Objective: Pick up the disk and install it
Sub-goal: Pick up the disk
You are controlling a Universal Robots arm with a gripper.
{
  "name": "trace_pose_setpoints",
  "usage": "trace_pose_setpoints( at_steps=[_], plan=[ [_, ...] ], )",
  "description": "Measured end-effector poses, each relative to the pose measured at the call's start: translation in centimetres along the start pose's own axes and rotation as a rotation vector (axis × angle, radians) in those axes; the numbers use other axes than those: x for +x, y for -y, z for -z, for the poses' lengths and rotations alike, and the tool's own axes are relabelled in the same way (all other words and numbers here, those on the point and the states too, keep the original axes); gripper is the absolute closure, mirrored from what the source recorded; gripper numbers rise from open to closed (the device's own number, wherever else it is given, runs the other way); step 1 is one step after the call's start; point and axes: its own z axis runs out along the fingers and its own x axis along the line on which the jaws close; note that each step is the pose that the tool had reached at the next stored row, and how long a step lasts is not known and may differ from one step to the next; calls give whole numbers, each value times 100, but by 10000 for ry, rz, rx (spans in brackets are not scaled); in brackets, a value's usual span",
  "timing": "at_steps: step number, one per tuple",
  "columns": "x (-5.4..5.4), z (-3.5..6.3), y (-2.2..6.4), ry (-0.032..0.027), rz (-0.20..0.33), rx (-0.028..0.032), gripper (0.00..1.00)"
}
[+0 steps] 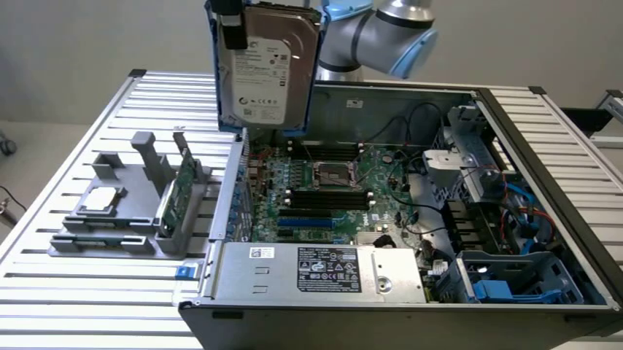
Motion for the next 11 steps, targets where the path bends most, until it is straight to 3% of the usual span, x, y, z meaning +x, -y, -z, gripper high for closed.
trace_pose_setpoints(
  at_steps=[6, 11],
  plan=[
    [162, -4, 139, 0, -1, 0, 67],
    [257, -10, 332, 0, 1, 0, 67]
  ],
)
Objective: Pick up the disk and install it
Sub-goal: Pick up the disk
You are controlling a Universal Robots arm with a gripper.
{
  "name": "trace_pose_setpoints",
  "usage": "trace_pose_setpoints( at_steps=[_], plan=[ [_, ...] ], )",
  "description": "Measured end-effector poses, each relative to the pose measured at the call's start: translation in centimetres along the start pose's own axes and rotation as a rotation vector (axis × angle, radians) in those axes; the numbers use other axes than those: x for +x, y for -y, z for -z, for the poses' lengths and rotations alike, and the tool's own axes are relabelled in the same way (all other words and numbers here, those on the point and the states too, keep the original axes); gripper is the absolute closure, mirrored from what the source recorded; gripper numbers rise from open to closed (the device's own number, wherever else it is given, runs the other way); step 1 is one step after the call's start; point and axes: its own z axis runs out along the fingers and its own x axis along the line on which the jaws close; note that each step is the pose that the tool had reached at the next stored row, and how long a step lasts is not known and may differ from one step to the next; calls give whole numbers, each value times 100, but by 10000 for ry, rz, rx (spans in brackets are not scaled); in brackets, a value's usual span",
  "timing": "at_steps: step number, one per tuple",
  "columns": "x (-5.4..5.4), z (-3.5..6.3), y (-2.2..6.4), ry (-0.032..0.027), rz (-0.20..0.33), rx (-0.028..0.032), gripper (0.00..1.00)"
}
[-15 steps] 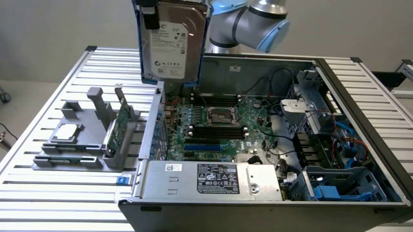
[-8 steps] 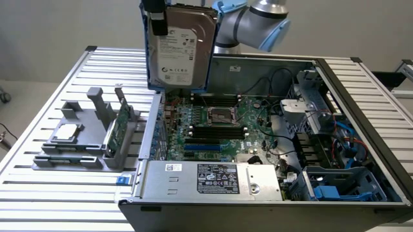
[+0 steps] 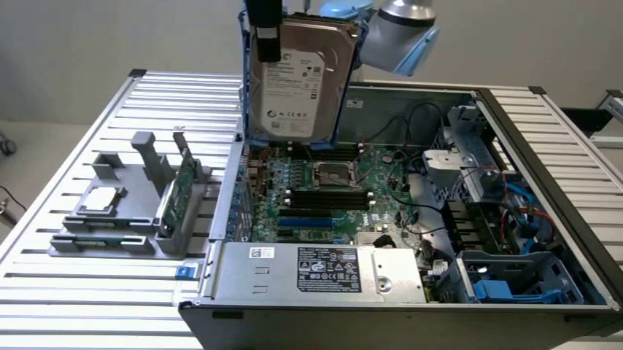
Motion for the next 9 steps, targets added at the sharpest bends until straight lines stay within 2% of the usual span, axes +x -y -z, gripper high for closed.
trace_pose_setpoints(
  at_steps=[9],
  plan=[
    [144, -12, 400, 0, 0, 0, 67]
  ],
)
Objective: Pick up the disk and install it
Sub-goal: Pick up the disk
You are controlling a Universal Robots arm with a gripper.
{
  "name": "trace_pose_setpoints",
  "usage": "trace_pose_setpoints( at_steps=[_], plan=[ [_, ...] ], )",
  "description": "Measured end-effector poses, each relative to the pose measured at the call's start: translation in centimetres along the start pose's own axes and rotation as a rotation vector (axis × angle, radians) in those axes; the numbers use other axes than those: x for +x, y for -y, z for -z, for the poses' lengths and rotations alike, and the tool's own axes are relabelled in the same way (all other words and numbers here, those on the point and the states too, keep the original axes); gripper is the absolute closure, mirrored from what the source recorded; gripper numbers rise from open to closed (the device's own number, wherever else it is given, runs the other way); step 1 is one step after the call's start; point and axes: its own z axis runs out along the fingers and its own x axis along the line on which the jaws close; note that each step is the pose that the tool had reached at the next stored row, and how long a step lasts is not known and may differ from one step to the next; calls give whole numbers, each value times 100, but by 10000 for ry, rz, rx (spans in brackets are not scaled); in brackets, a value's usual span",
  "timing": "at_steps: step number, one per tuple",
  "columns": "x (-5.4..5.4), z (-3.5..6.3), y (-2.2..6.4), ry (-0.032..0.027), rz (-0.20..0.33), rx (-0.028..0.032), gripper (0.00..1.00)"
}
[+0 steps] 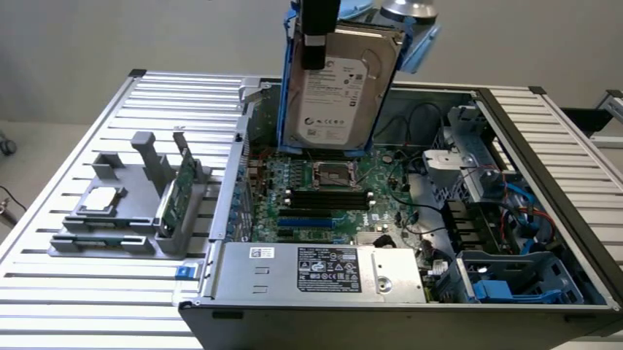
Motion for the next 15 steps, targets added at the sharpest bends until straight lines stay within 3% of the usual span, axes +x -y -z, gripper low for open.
trace_pose_setpoints(
  at_steps=[9, 15],
  plan=[
    [180, -12, 391, 1, 0, 1, 67],
    [328, -18, 596, 1, -2, 1, 67]
  ],
)
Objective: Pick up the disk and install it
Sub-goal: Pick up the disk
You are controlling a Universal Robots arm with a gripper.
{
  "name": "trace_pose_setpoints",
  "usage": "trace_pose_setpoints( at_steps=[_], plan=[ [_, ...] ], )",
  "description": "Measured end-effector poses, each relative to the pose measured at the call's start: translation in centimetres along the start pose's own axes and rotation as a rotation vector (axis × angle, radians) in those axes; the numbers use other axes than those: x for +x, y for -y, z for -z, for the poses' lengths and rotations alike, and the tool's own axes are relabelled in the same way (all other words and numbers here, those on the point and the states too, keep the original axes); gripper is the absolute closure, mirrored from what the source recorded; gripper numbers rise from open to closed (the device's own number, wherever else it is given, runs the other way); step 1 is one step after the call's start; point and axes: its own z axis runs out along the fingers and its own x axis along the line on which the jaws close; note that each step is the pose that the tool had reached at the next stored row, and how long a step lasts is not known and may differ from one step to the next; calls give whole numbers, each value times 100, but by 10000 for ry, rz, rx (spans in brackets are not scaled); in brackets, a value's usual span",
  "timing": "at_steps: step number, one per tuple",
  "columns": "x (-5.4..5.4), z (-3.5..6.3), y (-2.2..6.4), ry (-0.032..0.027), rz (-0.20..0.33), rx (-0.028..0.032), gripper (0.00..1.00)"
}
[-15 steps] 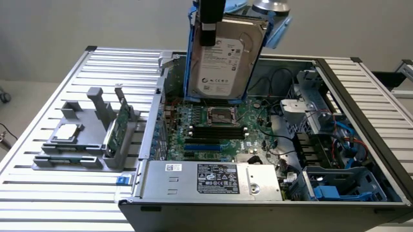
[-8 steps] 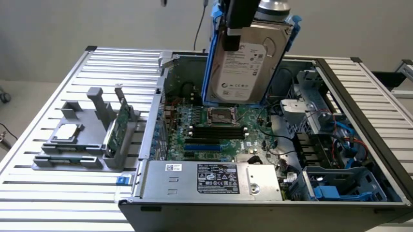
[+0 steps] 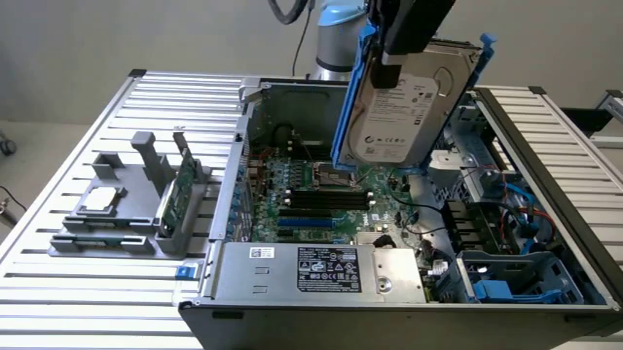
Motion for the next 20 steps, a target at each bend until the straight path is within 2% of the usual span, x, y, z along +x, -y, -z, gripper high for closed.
trace_pose_setpoints(
  at_steps=[12, 20],
  plan=[
    [326, -10, 335, 0, 0, 0, 67],
    [587, -13, 470, -1, 0, 0, 67]
  ],
)
